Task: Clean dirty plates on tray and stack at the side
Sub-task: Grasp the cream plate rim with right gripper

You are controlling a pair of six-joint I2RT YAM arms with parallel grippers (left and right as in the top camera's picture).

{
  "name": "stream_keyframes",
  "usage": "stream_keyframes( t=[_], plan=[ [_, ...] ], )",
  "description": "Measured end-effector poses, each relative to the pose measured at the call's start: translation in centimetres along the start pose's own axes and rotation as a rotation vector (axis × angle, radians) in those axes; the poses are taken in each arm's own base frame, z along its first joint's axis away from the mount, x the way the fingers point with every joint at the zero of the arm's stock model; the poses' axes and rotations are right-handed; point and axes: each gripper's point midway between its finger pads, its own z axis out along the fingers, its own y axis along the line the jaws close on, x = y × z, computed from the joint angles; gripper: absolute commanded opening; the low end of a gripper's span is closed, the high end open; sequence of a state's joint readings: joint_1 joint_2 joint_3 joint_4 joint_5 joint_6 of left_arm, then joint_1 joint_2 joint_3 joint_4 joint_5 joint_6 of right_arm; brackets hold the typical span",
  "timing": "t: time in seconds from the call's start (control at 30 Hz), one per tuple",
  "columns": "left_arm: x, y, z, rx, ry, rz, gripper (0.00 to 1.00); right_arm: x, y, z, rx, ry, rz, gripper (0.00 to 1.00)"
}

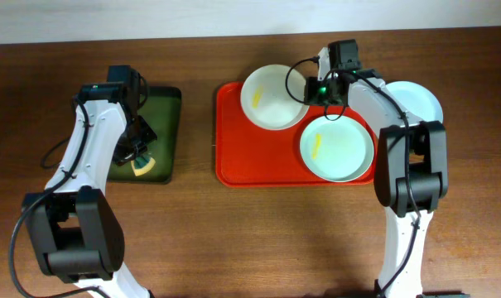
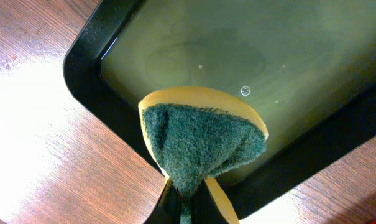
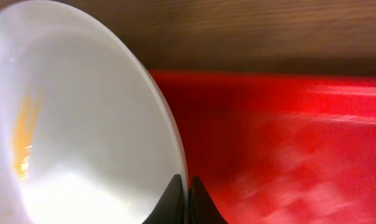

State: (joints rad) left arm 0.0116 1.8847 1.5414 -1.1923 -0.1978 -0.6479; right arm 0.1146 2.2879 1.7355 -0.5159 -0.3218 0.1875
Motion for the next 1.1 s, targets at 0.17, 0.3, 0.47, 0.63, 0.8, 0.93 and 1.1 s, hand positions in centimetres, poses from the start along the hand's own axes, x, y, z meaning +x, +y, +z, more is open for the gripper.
stream_keyframes(
  t=[0.17,0.3,0.47,0.63,0.8,0.93,1.1],
  plan=[
    [0.0,0.0,0.0,0.002,-0.002,-0.001,0.0,4.5,3.8,-0.4,-0.031,0.171,0.001,0.04],
    [-0.2,-0.1,0.0,0.005,-0.007,-0.002,0.0,7.7,4.0,-0.5,0.079,0.273,0.051,0.04],
    [-0.3,-0.2,0.0,0.008,-0.011,-0.003,0.0,8.7,4.2,-0.7,0.144,0.296,0.045,0.04],
    [-2.2,-1.6,-0.1,0.067,-0.089,-0.022,0.0,9.5,5.3,-0.6,0.18,0.296,0.011,0.04],
    [-4.8,-3.4,-0.6,0.145,-0.192,-0.048,0.0,10.6,5.5,-0.9,0.192,0.334,0.009,0.04],
    [-5.4,-4.1,-0.7,0.167,-0.215,-0.017,0.0,12.2,5.4,-1.8,0.215,0.405,0.017,0.04],
    [-6.1,-6.1,1.8,0.199,-0.211,0.092,0.0,13.4,5.2,-2.4,0.23,0.457,0.015,0.04]
  ],
)
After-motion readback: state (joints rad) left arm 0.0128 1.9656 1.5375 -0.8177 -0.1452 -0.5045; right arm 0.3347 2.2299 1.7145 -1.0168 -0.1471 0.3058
